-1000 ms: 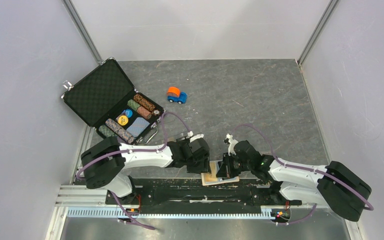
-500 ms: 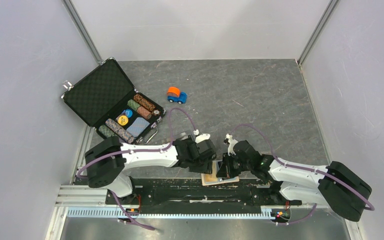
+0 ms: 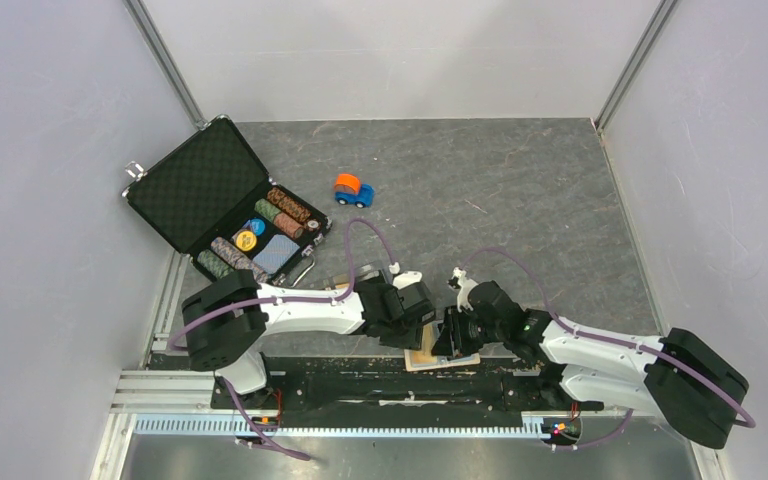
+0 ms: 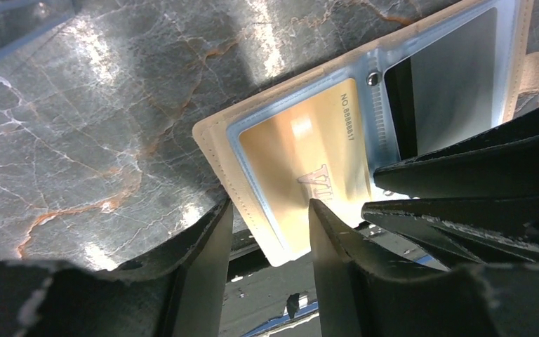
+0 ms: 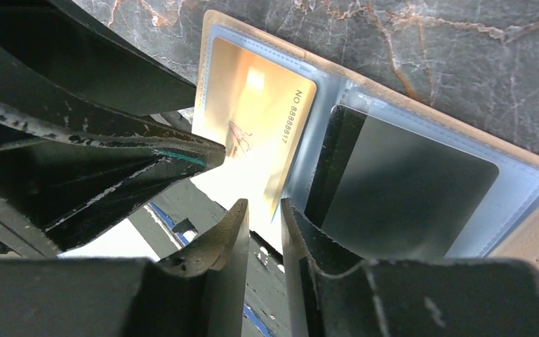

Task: Put the credit cards into the card holder
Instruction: Turn over the card slot in the card holder.

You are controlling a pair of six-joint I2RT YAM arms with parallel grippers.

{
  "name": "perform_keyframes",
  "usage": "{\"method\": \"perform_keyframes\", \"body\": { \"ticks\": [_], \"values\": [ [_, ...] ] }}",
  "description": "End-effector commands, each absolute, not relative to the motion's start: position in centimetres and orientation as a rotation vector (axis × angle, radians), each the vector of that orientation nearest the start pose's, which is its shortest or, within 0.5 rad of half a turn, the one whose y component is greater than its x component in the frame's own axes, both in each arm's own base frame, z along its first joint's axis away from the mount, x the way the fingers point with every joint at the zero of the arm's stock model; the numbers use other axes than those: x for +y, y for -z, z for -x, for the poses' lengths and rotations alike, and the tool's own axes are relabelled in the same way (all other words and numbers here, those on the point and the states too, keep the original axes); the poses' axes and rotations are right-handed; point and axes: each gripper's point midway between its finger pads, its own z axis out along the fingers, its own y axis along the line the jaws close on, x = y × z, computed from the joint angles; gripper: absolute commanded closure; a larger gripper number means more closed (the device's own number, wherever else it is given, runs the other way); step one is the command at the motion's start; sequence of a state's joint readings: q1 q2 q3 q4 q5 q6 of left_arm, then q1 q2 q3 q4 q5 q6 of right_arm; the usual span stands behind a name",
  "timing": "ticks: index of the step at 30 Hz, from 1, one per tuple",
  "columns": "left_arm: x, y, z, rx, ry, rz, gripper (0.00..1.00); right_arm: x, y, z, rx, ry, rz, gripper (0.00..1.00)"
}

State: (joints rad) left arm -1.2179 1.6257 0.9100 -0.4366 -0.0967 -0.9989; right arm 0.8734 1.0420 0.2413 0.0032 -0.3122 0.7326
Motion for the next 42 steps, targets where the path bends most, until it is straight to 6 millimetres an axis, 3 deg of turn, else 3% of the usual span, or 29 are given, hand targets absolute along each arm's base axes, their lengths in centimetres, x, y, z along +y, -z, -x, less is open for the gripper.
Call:
{"method": "perform_keyframes", "body": {
  "ticks": [1, 6, 11, 17, 23, 29, 35, 42],
  "values": [
    [-32.6, -3.8, -10.9, 2.767, 0.445, -0.309, 0.5, 23.1, -1.7, -9.7, 2.62, -0.982, 0.348, 0.72],
    [-31.9, -5.0, -11.2, 2.74, 0.4, -0.315, 0.45, 23.2, -1.9, -9.8, 2.613, -0.98, 0.341, 0.64],
    [-34.0, -5.3, -10.8, 2.721, 0.559, -0.303, 0.52, 23.0, -1.8, -9.8, 2.616, -0.972, 0.337, 0.58],
    [-34.6, -3.6, -10.5, 2.759, 0.562, -0.308, 0.54, 22.7, -1.1, -9.4, 2.634, -0.964, 0.335, 0.59],
    [-33.4, -2.4, -10.4, 2.792, 0.458, -0.3, 0.51, 22.7, -0.6, -9.0, 2.639, -0.982, 0.332, 0.64],
    [-34.5, -2.3, -10.1, 2.794, 0.526, -0.317, 0.52, 22.9, -0.3, -8.9, 2.641, -0.995, 0.337, 0.69],
    [-35.7, -4.0, -10.2, 2.759, 0.608, -0.327, 0.66, 23.0, -0.2, -8.7, 2.646, -0.997, 0.345, 0.75],
    [-35.4, -5.5, -9.9, 2.755, 0.536, -0.387, 0.71, 23.5, -1.0, -9.0, 2.612, -1.029, 0.346, 0.82]
  ]
}}
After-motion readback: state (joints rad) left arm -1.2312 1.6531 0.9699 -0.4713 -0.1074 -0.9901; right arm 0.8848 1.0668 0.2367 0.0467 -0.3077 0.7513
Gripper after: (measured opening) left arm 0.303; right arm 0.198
